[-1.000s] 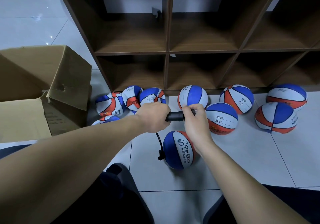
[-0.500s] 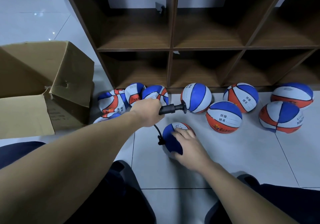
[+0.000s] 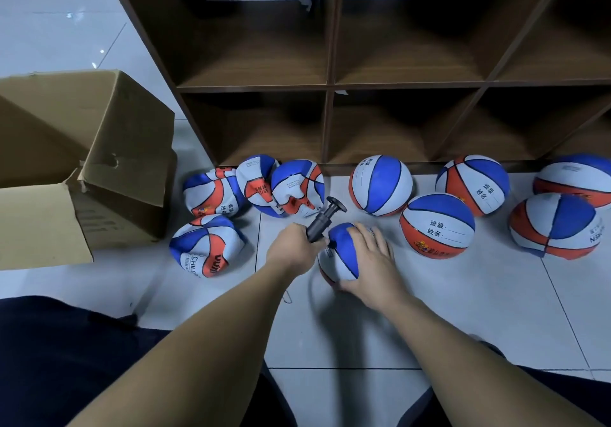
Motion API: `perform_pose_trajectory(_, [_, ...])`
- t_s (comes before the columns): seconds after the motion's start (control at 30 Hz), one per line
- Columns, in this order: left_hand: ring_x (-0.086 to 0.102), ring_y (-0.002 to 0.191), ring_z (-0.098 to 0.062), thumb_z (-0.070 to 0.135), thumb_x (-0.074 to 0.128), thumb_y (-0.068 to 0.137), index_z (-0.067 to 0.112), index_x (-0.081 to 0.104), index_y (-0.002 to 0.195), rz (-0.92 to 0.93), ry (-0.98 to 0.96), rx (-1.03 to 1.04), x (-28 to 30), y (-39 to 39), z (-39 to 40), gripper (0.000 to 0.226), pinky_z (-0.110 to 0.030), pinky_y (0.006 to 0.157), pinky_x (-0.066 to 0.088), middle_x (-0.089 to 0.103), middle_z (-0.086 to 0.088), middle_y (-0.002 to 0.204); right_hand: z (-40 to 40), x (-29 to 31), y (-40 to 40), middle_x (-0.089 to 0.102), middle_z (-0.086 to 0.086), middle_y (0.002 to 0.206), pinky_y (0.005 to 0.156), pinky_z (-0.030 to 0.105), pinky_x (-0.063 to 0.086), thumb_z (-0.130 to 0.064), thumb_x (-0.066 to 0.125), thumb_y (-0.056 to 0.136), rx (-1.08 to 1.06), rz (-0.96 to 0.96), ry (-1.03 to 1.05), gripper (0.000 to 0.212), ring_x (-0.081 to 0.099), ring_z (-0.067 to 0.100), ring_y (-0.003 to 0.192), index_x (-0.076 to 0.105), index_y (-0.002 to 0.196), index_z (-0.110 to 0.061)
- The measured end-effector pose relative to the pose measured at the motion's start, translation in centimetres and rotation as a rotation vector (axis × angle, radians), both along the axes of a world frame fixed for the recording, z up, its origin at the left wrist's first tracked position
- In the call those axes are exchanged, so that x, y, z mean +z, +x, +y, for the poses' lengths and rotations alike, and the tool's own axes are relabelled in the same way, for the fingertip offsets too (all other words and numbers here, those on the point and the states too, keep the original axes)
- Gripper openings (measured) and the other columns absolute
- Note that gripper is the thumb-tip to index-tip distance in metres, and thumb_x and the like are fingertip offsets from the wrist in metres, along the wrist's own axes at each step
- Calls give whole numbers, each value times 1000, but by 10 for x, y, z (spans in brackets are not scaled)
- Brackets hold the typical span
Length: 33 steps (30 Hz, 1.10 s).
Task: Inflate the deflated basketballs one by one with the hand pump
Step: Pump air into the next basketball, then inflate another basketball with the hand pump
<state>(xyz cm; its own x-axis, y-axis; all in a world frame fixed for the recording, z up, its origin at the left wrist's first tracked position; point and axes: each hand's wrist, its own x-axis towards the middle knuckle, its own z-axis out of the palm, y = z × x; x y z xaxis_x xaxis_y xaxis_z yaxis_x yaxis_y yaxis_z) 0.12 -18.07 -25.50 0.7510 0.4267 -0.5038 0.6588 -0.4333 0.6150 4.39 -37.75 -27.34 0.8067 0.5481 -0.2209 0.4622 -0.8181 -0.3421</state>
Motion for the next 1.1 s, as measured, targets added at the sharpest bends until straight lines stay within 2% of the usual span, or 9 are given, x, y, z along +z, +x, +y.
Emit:
perform_pose_trajectory(0.13, [44, 56, -23, 64, 74, 92, 15, 57, 75, -25, -122, 157, -7, 8, -8, 54, -30, 54, 36, 50, 1, 63, -3, -3, 2, 30, -11, 164, 123, 42, 33, -69, 84, 57, 6, -88, -2, 125, 29, 24, 151, 32, 161, -25])
perform_pose_trajectory(0.23, [50, 57, -23, 64, 73, 92, 16, 58, 73, -17, -129, 193, -11, 11, -17, 53, -30, 52, 37, 55, 2, 65, -5, -4, 0, 26, -10, 167, 122, 41, 31, -74, 77, 59, 19, -108, 22, 128, 27, 24, 151, 26, 165, -26])
perform_pose_trajectory(0.33, [57, 60, -24, 54, 75, 93, 15, 62, 74, 2, -116, 155, -10, 16, -26, 45, -28, 53, 40, 59, 1, 63, -5, -6, -2, 17, -7, 173, 126, 43, 24, -76, 83, 58, -3, -77, 35, 136, 17, 25, 157, 19, 168, -28])
perform_pose_trajectory(0.53, [55, 59, -24, 26, 71, 88, 13, 66, 82, -11, -84, 95, -5, 18, -37, 15, -29, 53, 43, 62, -2, 70, -2, -9, 5, 18, -6, 171, 130, 48, 22, -77, 88, 53, -7, -46, 48, 142, 12, 28, 161, 20, 167, -26])
perform_pose_trajectory(0.67, [59, 64, -25, 25, 69, 89, 14, 68, 86, -23, -55, 91, -3, 17, -38, 11, -30, 56, 46, 65, -3, 73, -3, -10, 8, 21, -4, 168, 129, 48, 25, -74, 89, 55, 10, -61, 47, 137, 16, 28, 157, 23, 164, -25])
perform_pose_trajectory(0.77, [68, 73, -30, 28, 67, 91, 19, 69, 90, -62, -13, 118, 7, 12, -44, 9, -37, 66, 59, 70, -3, 77, -5, -10, 7, 21, -3, 168, 128, 46, 25, -73, 90, 56, 31, -73, 24, 138, 17, 28, 157, 21, 165, -25])
perform_pose_trajectory(0.83, [69, 73, -32, 28, 67, 92, 18, 68, 91, -116, 28, 174, 21, 15, -35, 10, -36, 64, 57, 69, -5, 76, -7, -11, 7, 21, -2, 168, 127, 45, 26, -66, 93, 55, 44, -77, 4, 138, 20, 29, 156, 21, 165, -23])
perform_pose_trajectory(0.93, [67, 73, -31, 28, 70, 93, 15, 67, 95, -129, 108, 92, 47, 26, -9, 13, -33, 57, 48, 67, -7, 79, -7, -7, 5, 28, -1, 165, 123, 46, 34, -66, 93, 50, 56, -86, -19, 138, 29, 29, 150, 28, 163, -21])
perform_pose_trajectory(1.1, [71, 77, -33, 34, 72, 93, 18, 66, 99, -106, 193, -134, 107, 35, 9, 18, -42, 68, 62, 70, -10, 84, -10, 19, 0, 32, 1, 164, 121, 46, 39, -72, 91, 53, 90, -53, -34, 137, 34, 29, 148, 30, 164, -19])
